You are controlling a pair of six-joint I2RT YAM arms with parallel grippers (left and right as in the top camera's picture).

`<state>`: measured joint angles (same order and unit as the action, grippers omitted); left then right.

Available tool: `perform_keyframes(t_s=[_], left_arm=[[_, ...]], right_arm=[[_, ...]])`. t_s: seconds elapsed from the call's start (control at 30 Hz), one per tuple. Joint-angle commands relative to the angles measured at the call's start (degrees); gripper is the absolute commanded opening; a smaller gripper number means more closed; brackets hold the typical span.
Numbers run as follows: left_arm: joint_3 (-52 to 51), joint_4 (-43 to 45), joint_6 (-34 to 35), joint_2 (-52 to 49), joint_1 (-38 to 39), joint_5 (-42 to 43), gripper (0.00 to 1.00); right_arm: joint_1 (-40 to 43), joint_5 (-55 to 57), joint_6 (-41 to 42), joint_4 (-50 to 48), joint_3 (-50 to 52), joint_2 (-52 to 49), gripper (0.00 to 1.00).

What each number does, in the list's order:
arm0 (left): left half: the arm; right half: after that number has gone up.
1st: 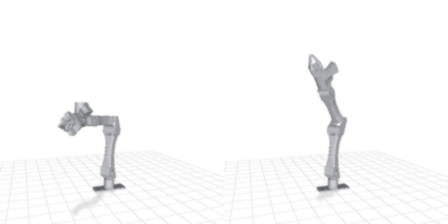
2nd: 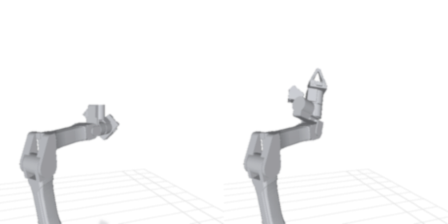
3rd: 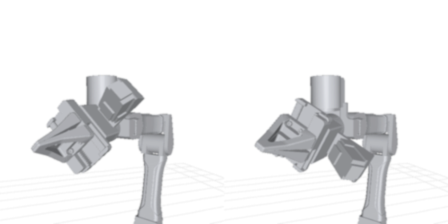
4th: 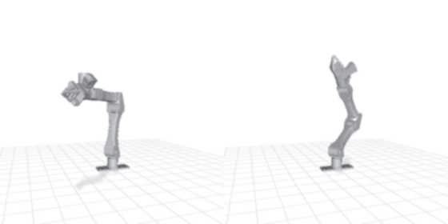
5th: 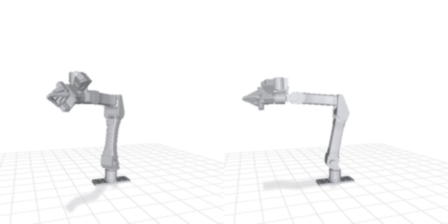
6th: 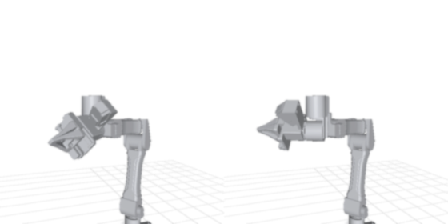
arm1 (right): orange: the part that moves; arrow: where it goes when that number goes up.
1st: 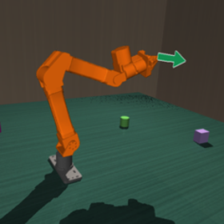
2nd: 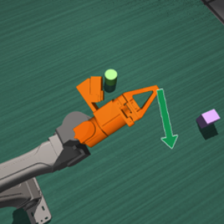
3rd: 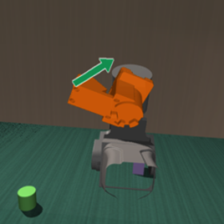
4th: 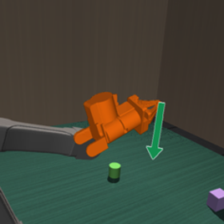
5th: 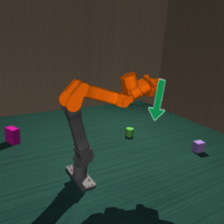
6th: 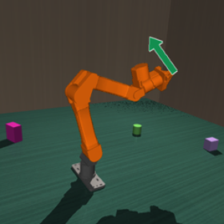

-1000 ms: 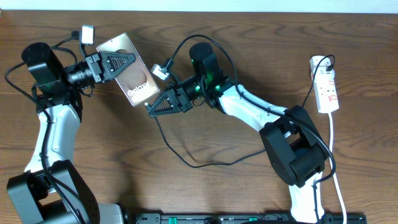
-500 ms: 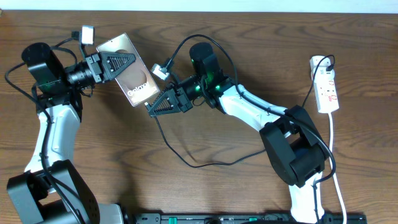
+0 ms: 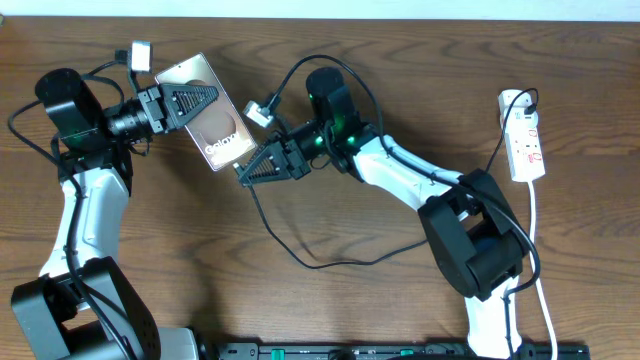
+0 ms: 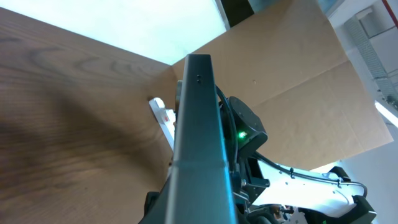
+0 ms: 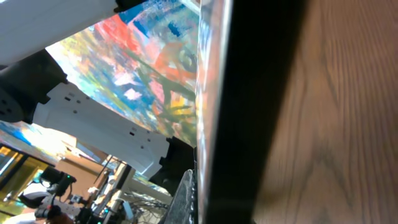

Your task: Plug charger to phone and switch on socket

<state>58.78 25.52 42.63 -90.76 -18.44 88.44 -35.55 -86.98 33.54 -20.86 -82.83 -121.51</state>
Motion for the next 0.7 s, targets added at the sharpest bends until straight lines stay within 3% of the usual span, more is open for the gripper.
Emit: perform_keyframes(t_s=[0.0, 0.67], left_arm=[[0.13, 0.28, -1.03, 0.17, -0.28, 1.62, 0.07], [0.13, 0.04, -1.03, 0.17, 0.04, 1.62, 0.07]], right_arm=[[0.94, -0.17, 0.31, -0.20, -0.74, -0.22, 0.01], [0.09, -0.13, 0.31, -0.17, -0.74, -0.22, 0.01]])
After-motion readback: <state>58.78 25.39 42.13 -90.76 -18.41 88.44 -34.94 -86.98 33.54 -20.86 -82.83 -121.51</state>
